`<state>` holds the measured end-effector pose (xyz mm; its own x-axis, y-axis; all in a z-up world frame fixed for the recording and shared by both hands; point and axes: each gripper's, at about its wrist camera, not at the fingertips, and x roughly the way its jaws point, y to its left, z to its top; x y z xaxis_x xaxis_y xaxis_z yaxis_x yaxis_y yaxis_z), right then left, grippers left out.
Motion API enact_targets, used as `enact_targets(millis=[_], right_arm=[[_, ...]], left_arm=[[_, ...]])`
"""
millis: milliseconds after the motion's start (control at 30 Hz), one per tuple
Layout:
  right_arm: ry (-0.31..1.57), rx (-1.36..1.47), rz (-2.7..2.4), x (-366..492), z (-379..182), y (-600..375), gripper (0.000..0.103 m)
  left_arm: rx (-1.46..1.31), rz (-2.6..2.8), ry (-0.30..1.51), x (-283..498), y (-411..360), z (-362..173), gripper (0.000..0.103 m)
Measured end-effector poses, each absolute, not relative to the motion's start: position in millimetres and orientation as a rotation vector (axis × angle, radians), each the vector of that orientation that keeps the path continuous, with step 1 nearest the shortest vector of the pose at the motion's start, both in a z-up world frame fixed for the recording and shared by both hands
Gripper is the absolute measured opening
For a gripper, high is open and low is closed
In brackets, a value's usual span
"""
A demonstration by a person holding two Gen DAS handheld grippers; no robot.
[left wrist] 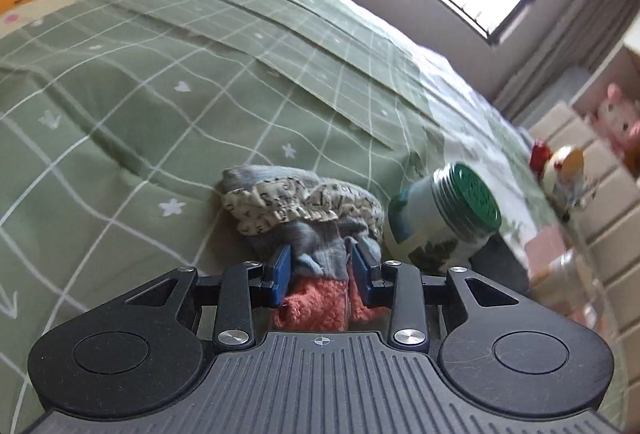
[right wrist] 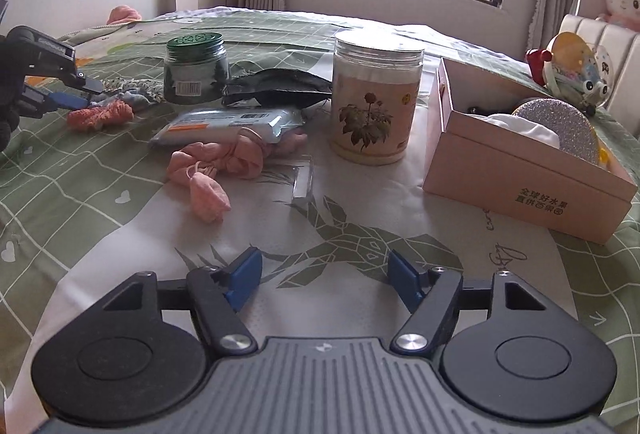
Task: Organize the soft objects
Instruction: 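Lift the sock bundle with the left tool while the right tool grasps the black eye mask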
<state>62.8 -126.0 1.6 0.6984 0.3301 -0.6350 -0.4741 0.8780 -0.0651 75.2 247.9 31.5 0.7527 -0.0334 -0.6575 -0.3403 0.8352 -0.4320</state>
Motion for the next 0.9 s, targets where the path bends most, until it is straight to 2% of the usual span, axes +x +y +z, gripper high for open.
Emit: enact_targets(millis=[100,200,233,433,533,600,633,667,700,833,900], right_arm=[[0.665,-0.23,0.45,64,1,-126,0.075],[0.675,-0.217,0.455,66,0,-127,0.076],[0.681,-0.207,0.459,68,0,-128,0.077],[0.739,-0.148,0.486,76,0,-133,0.088],[0.733,-0.189,0.489,75,3,-126,0.089],[0.7,-0.228,0.497,74,11,-119,0.084],[0.675,-0.225,0.498,73,17,-115,0.078],[0.645,-0.206,0.504,74,27,-110,0.077],[0.623,-0.18,0.509,76,37,-104,0.076],[0.634,-0.002,0.488,106,67,-76,0.054],[0.691,0.119,0.426,129,71,-62,0.049]], left_arm=[[-0.308,0.159,0.769,97,207,29,0.038],[-0.128,0.153,0.781,106,177,26,0.047],[-0.096,0.157,0.778,107,170,23,0.047],[-0.174,0.153,0.751,109,181,17,0.048],[-0.223,0.147,0.756,113,188,18,0.048],[-0.219,0.145,0.752,111,188,18,0.044],[-0.218,0.144,0.748,110,189,18,0.039],[-0.224,0.143,0.746,109,191,18,0.035],[-0.24,0.141,0.743,107,194,19,0.026],[-0.302,0.143,0.7,95,209,25,0.024],[-0.297,0.145,0.677,88,214,30,0.023]])
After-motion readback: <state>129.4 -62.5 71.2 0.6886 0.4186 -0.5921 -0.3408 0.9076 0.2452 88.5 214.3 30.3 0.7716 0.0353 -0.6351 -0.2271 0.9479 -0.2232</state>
